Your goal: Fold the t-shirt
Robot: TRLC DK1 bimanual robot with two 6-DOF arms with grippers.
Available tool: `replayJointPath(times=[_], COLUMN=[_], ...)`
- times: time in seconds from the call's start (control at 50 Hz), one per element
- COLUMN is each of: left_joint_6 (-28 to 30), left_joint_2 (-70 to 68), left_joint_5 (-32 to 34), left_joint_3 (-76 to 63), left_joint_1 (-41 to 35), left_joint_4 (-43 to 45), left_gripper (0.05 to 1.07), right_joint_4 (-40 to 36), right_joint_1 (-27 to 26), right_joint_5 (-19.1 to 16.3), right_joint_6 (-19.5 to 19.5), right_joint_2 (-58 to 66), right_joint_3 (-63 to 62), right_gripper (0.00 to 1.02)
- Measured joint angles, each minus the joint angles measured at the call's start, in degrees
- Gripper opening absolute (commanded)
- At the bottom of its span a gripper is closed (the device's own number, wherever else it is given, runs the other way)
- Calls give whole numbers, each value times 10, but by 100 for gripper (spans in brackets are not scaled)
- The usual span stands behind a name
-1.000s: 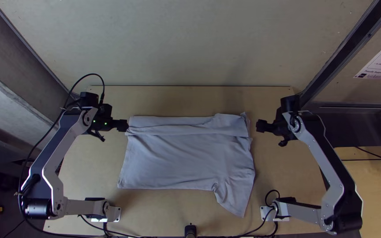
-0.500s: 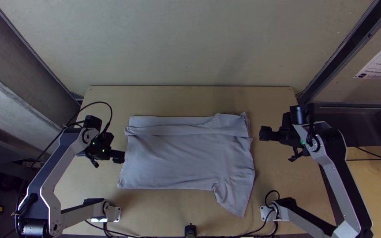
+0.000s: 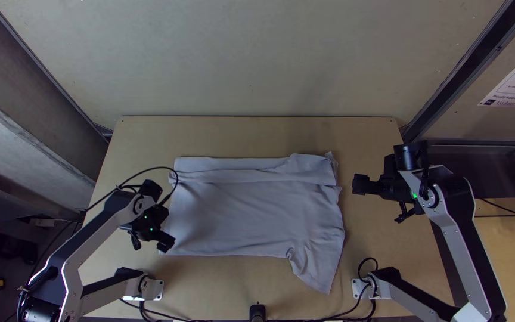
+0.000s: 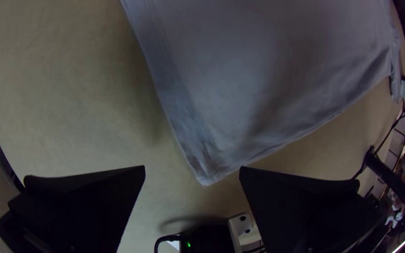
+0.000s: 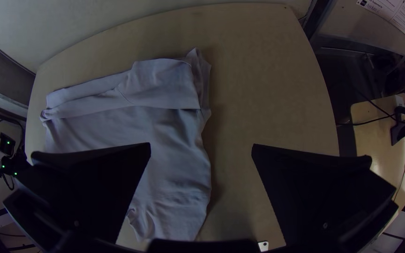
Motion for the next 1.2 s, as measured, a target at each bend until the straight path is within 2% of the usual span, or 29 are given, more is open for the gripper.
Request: replayJointPath(times=[0.04,0.18,0.24,0.3,0.36,0.64,0.66,0.7,0.78,0.92,1.04,1.2], left_joint_6=[0,-2,-3,-8,-9,-10,-10,-11,-11,-11,-11,-11], left_joint_2=[0,5,12,21,30,73,78,83,87,93,94,94], left_joint_5=[-2,-9,-11,-13,-15,-16,-17,-20,-26,-26,-24,-14], left_joint_3=[-6,-11,-11,-11,-11,-11,-10,-9,-8,-8,-7,-6], left_joint_1=[-5,-14,-20,-27,-33,-69,-71,-76,-87,-97,-94,-76], left_joint_4=[0,3,7,11,14,15,14,13,11,11,11,11], left_gripper=[96,94,83,66,59,58,55,43,7,8,8,8], right_joint_4=[0,-3,-9,-11,-12,-12,-13,-12,-12,-29,-61,-66], right_joint_1=[0,0,1,1,1,1,1,1,1,21,55,98], right_joint_5=[0,0,-4,-9,-13,-15,-15,-15,-15,-15,-19,-31], right_joint_6=[0,0,0,0,0,0,0,0,0,5,29,55], right_joint_2=[0,0,0,0,0,0,0,0,-1,-8,-11,-12], right_joint_3=[0,-9,-23,-38,-52,-100,-103,-110,-130,-176,-204,-250], right_gripper=[99,98,98,98,98,98,98,98,98,98,98,98])
